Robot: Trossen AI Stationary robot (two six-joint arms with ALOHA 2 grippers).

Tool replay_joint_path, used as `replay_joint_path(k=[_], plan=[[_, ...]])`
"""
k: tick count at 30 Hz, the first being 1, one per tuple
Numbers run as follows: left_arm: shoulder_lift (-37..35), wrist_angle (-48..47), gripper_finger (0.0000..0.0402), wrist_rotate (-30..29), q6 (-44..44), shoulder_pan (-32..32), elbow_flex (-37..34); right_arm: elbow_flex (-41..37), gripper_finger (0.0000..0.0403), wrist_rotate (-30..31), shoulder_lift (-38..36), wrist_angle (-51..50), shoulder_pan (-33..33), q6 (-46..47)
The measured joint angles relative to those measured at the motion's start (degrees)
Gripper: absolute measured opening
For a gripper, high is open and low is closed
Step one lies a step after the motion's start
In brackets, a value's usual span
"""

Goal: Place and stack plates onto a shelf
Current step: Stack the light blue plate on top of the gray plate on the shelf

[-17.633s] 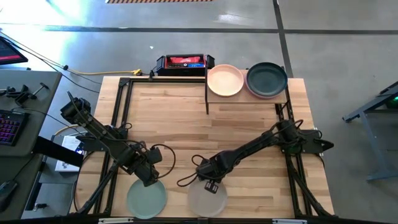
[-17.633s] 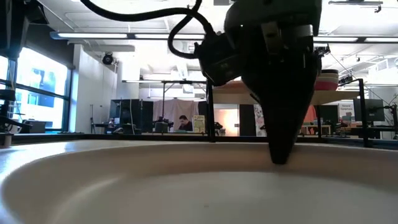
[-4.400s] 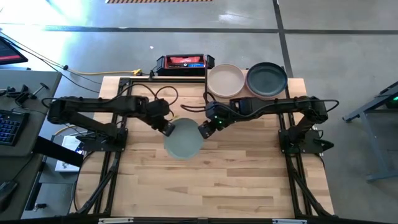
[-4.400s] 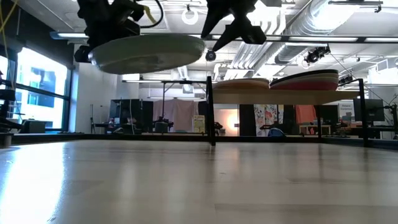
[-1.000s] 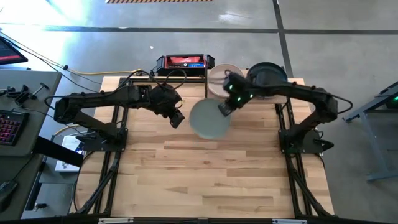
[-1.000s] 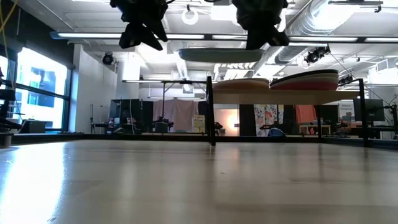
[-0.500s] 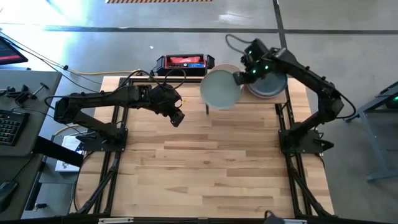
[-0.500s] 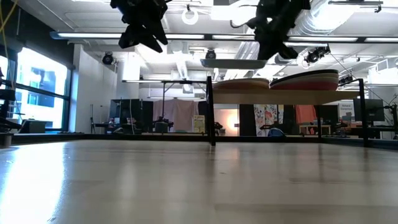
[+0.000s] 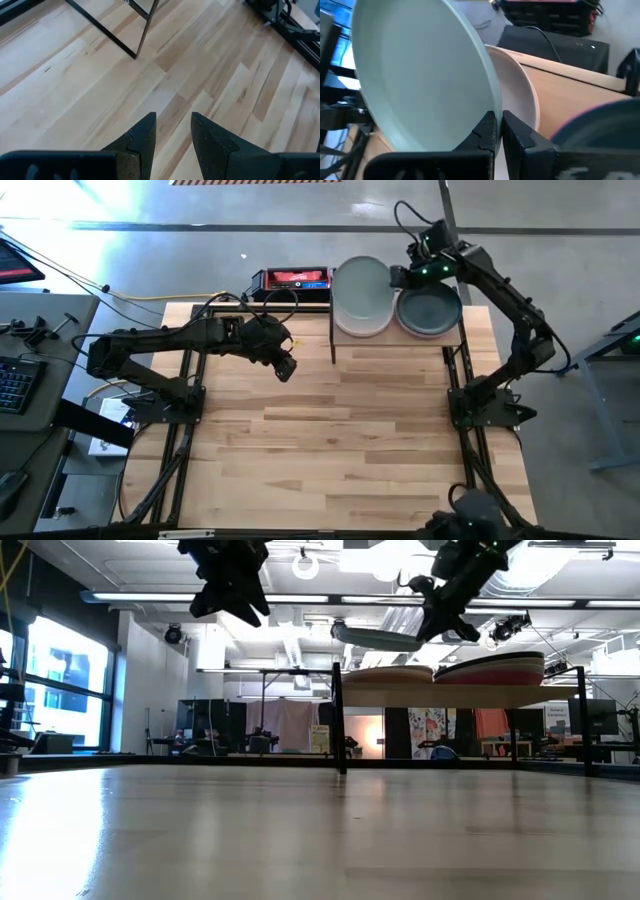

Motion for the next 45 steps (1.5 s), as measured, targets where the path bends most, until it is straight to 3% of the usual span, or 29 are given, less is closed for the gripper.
replay_joint_path(k=[12,23,45], plan=[[0.0,0.0,0.0113,0.0,-0.2,0.0,0.0,3.6,0.0000,1.0,0.1,4.6,0.6,1.6],[0.0,0.0,0.0113,-0.7,-0.1,0.0,0.0,8.6,0.0000,7.3,0.5,-2.9,1.9,1.7],[0.0,0.0,0.0113,-0.8,0.5,0.0,0.0,8.6,0.0000,6.7,9.3,-12.5,2.5,0.9]])
